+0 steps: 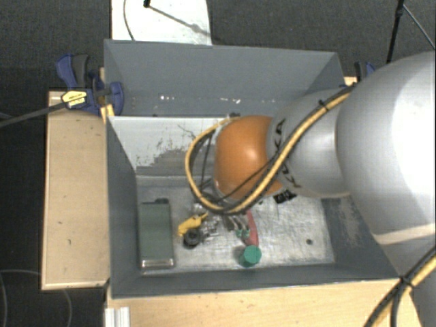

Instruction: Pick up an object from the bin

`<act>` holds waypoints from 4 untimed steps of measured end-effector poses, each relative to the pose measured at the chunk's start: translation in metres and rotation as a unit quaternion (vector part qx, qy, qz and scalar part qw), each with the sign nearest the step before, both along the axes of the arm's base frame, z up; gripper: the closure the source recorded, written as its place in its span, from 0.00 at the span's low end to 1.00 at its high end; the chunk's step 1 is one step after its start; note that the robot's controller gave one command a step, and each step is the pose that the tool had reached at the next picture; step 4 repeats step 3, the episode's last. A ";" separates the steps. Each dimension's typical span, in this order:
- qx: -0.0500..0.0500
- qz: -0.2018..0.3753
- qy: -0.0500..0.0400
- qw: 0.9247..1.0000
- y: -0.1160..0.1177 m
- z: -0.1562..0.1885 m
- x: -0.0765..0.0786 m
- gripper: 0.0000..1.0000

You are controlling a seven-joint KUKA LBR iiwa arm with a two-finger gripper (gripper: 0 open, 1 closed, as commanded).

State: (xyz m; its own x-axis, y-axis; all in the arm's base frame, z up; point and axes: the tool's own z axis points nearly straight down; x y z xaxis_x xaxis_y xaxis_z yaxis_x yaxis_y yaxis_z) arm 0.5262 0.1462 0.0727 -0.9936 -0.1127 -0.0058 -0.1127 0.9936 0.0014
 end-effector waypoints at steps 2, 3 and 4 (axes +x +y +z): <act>0.000 0.005 0.002 1.000 0.005 0.088 -0.008 1.00; 0.000 -0.005 0.002 1.000 -0.002 0.144 -0.010 1.00; 0.000 -0.005 0.002 1.000 -0.002 0.144 -0.010 1.00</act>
Offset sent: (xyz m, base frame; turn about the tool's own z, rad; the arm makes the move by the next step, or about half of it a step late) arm 0.0000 0.0000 0.0000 0.0000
